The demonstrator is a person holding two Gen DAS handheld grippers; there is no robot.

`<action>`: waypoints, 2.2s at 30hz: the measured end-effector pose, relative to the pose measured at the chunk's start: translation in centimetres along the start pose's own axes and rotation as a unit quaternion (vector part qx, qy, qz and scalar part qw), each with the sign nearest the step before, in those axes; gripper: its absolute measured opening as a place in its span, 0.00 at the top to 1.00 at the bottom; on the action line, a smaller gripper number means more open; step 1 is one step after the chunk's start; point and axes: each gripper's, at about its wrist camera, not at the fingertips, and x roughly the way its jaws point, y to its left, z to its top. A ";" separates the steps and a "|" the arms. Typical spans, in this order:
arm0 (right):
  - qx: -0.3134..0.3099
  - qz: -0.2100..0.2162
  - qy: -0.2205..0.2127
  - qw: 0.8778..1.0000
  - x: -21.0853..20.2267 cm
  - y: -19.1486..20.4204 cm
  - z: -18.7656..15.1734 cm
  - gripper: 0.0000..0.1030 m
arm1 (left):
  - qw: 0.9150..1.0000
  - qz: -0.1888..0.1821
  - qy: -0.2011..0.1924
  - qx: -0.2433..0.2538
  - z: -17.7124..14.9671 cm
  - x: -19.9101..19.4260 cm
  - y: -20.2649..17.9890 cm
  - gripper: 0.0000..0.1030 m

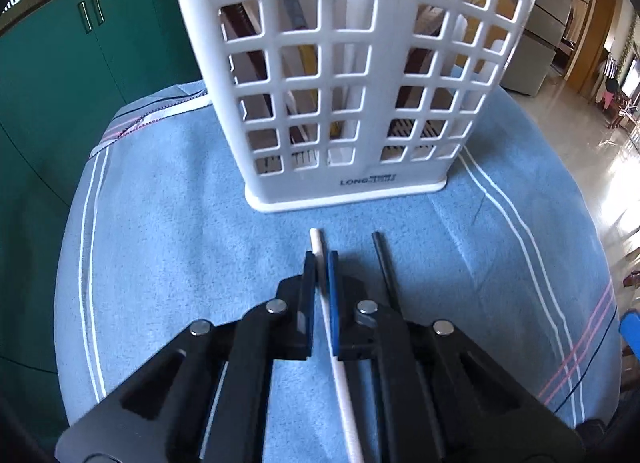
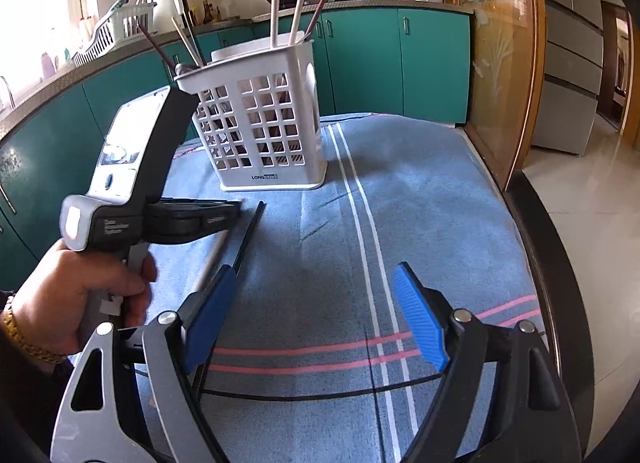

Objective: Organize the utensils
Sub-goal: 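Lower the right tool onto the black chopstick and close its fingers, then carry the white and black chopsticks in both tools over the caddy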

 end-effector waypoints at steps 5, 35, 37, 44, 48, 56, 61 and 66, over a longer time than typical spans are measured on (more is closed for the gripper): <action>-0.001 -0.006 0.016 1.000 1.5 0.9 1.7 0.24 | 0.998 -0.014 -0.048 -0.027 -2.2 -3.8 2.5 0.96; -0.032 -0.031 0.084 0.995 7.8 7.4 6.9 0.96 | 0.976 -0.027 -0.204 -0.076 -6.6 -18.1 8.3 0.96; -0.025 -0.016 0.044 0.999 3.5 6.7 7.3 0.96 | 0.975 -0.029 -0.206 -0.074 -6.5 -18.1 7.9 0.96; -0.008 0.023 -0.047 0.999 -7.5 4.8 6.9 0.96 | 0.973 -0.037 -0.222 -0.056 -6.4 -20.2 6.2 0.96; -0.006 0.039 -0.083 0.996 -11.1 4.8 6.8 0.96 | 0.969 -0.037 -0.241 -0.046 -6.3 -22.5 4.9 0.96; -0.009 0.049 -0.101 0.994 -13.1 4.1 8.5 0.96 | 0.970 -0.045 -0.237 -0.036 -4.2 -24.7 2.7 0.96; -0.029 0.057 -0.144 0.988 -15.9 4.9 14.5 0.96 | 0.963 -0.048 -0.264 -0.021 1.2 -28.6 2.0 0.96; -0.047 0.047 -0.185 0.981 -16.9 6.0 21.4 0.95 | 0.950 -0.042 -0.308 -0.014 8.6 -33.1 1.7 0.96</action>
